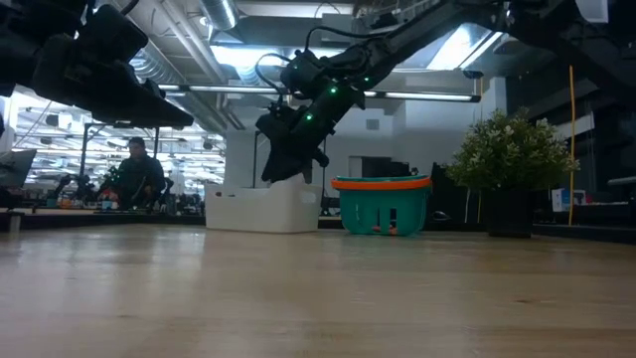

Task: Sort pens & pencils
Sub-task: Return to Home Position

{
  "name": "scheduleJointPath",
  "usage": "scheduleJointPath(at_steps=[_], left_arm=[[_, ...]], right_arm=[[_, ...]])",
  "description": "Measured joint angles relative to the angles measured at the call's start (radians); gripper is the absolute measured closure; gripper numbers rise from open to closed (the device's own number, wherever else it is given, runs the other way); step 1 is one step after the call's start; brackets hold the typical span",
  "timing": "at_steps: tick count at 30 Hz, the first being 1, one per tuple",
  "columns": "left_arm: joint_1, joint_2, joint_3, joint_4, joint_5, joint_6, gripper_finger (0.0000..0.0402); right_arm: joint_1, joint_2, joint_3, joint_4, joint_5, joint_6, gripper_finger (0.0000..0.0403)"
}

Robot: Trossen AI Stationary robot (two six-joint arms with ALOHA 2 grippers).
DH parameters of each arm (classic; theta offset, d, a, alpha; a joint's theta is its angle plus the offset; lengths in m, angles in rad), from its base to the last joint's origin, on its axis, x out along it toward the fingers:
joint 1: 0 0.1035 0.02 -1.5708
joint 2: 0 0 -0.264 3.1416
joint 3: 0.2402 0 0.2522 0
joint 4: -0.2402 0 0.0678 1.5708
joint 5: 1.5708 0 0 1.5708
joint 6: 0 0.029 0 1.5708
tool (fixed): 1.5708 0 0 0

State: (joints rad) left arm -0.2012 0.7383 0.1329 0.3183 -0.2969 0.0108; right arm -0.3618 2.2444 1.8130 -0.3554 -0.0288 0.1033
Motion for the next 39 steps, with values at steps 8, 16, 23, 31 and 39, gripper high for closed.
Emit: scheduleJointPath(at_steps=[8, 16, 23, 31, 39], left_arm=[[0.0, 0.0, 0.0, 0.014, -0.007, -0.006, 0.0296], [-0.013, -0.045, 0.004, 0.008, 0.088, 0.032, 0.0296], [-0.077, -0.207, 0.086, -0.183, 0.105, 0.073, 0.0296], [-0.175, -0.489, 0.117, -0.411, 0.014, 0.039, 0.0296], [-0.306, -0.684, 0.088, -0.514, -0.084, 0.025, 0.0296]], right_arm=[[0.0, 0.0, 0.017, -0.05, -0.046, 0.103, 0.0223], [0.002, 0.002, 0.121, -0.155, -0.301, 0.126, 0.022], [0.062, -0.017, 0.212, -0.266, -0.272, -0.004, 0.0219], [0.129, -0.149, 0.116, -0.216, -0.25, -0.091, 0.0219], [0.167, -0.456, -0.263, 0.023, -0.298, -0.11, 0.0219]])
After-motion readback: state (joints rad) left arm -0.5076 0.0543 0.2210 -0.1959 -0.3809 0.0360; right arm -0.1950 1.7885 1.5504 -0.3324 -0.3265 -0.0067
